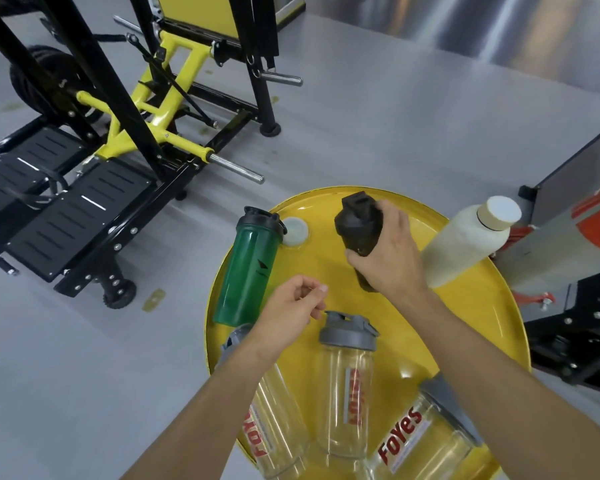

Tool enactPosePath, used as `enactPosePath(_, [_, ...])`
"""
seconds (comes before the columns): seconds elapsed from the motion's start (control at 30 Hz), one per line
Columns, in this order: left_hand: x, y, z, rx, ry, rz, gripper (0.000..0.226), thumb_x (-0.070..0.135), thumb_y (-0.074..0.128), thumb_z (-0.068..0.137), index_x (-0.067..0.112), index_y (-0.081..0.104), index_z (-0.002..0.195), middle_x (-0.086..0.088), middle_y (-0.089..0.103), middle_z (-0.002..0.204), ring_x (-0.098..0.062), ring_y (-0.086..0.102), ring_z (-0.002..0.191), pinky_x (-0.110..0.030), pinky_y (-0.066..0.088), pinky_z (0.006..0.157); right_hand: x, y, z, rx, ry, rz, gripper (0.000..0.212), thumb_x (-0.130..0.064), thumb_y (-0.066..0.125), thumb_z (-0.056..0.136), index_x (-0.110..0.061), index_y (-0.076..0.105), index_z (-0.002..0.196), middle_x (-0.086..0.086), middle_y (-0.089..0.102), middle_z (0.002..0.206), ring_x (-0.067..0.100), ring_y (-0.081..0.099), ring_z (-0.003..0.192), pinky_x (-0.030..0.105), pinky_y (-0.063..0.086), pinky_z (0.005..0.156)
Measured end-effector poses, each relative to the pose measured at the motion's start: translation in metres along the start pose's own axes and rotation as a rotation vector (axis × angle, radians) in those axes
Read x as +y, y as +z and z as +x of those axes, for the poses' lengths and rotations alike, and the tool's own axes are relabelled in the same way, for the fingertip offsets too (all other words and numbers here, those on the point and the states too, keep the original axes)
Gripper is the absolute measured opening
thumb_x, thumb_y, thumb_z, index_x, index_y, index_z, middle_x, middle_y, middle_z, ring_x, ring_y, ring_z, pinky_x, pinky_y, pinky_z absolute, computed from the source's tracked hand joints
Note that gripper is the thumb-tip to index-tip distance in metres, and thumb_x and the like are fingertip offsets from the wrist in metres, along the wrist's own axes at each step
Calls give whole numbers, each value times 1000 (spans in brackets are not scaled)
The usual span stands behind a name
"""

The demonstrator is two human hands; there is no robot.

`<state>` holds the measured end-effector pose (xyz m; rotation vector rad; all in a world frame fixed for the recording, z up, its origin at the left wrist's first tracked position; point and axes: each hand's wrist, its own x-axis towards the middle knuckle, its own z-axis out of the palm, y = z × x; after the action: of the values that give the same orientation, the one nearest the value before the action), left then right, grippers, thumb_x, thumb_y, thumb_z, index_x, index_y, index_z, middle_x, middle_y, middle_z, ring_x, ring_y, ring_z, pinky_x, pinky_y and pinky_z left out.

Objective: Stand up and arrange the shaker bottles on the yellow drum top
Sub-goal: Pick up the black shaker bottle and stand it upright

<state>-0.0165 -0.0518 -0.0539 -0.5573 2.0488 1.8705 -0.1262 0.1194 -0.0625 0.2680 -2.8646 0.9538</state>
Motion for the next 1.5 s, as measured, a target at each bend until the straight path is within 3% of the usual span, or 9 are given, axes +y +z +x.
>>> enactPosePath(0.2, [0,5,-2,-23,3,17,9,27,62,99,19,66,98,2,69,83,-7,63,71,-23,46,67,11,-3,-18,112,36,140,91,-31,92,66,-17,36,136,5,39,143,18,47,123,27,49,90])
enactPosePath(0.37, [-3,7,-3,-46,-2,24,9,26,62,99,18,66,99,3,70,82,-8,63,72,-25,46,69,18,-5,-28,113,129,233,96,-32,93,65,-19,34,140,-1,41,147,14,47,129,1,34,91])
enactPosePath(0.43, [-3,7,-4,-49,-3,26,10,26,62,99,17,66,100,3,70,82,-8,63,72,-24,46,69,20,-7,-31,129,144,240,95,-32,93,66,-19,34,140,-1,41,147,12,46,129,-3,32,90])
enactPosePath(0.63, [-5,7,-7,-59,-6,30,10,27,62,99,18,67,100,2,70,83,-8,64,74,-25,46,71,20,-6,-48,180,114,160,92,-31,90,71,-16,32,141,5,37,151,21,40,137,28,45,104])
enactPosePath(0.77, [-4,7,-7,-73,-8,27,12,27,62,99,18,67,102,3,70,83,-8,64,74,-26,47,73,13,-19,-52,245,25,85,98,-34,89,71,-16,30,148,7,30,156,23,33,143,33,39,112])
enactPosePath(0.9, [-1,11,-4,-78,-1,29,10,26,61,100,17,66,101,5,69,80,-8,63,71,-25,46,71,2,-35,-38,181,-128,-100,97,-39,88,71,-23,34,150,10,28,158,29,33,142,41,39,114])
enactPosePath(1.07, [0,15,1,-92,-3,46,9,27,61,100,19,65,98,6,69,78,-4,62,67,-22,45,68,1,-33,-25,57,-223,-333,87,-32,83,76,-25,38,151,11,26,162,33,28,147,46,38,114])
enactPosePath(1.27, [0,17,2,-106,-13,53,9,27,61,100,20,65,98,6,68,77,-7,63,70,-21,45,68,4,-32,-27,42,-223,-338,68,-21,84,77,-20,53,137,12,35,156,34,37,138,44,45,106])
enactPosePath(1.5, [-4,18,4,-109,-33,51,9,28,62,99,20,66,98,6,69,78,-8,63,72,-25,44,70,11,-38,-25,51,-181,-345,68,-19,83,78,-19,52,138,13,35,155,34,36,140,44,45,108])
